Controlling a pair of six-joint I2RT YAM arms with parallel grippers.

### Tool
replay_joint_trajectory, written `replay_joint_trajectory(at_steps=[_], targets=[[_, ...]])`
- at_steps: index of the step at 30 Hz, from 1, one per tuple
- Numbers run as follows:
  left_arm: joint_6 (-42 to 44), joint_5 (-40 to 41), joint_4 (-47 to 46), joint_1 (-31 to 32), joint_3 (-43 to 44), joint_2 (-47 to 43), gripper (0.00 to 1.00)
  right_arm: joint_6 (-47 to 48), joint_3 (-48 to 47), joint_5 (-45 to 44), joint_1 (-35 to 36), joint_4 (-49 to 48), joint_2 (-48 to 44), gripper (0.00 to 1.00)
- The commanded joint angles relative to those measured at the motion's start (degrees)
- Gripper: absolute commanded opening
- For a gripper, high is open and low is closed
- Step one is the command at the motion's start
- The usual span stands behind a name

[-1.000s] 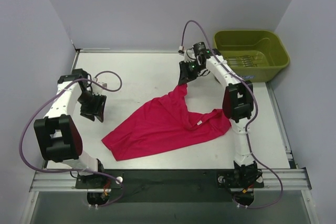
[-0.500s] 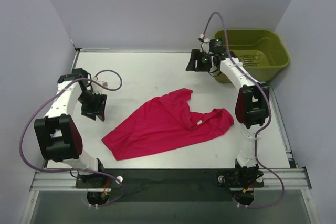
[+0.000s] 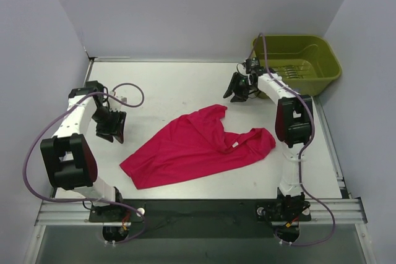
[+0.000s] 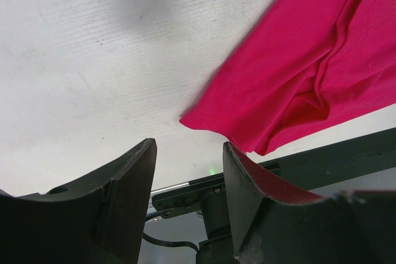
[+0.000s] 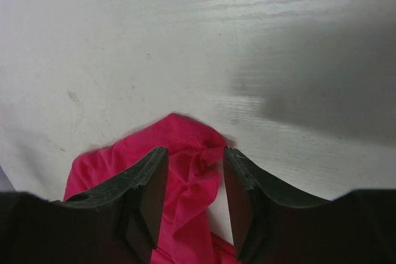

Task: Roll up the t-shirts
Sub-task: Flatten out the T-shirt at the center of the board.

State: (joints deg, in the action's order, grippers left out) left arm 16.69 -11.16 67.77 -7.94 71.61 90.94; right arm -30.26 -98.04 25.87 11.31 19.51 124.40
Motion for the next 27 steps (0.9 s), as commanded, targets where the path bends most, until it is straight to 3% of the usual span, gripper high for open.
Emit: replay_joint_trajectory(at_steps=[1, 10, 27], targets=[[-0.2, -0.2, 0.0, 0.1, 2.0, 0.4, 0.58, -2.3, -2.5, -6.7, 0.6, 7.6, 1.9, 0.40], [-0.3, -0.3, -0.2, 0.1, 2.3, 1.5, 0.58, -4.0, -1.2, -10.8, 2.3, 9.2, 3.3, 0.40], [-0.3, 0.2, -0.3, 0.2, 1.3, 2.1, 0.58, -9.3, 0.6, -1.5, 3.7, 6.7, 5.9, 0.41]])
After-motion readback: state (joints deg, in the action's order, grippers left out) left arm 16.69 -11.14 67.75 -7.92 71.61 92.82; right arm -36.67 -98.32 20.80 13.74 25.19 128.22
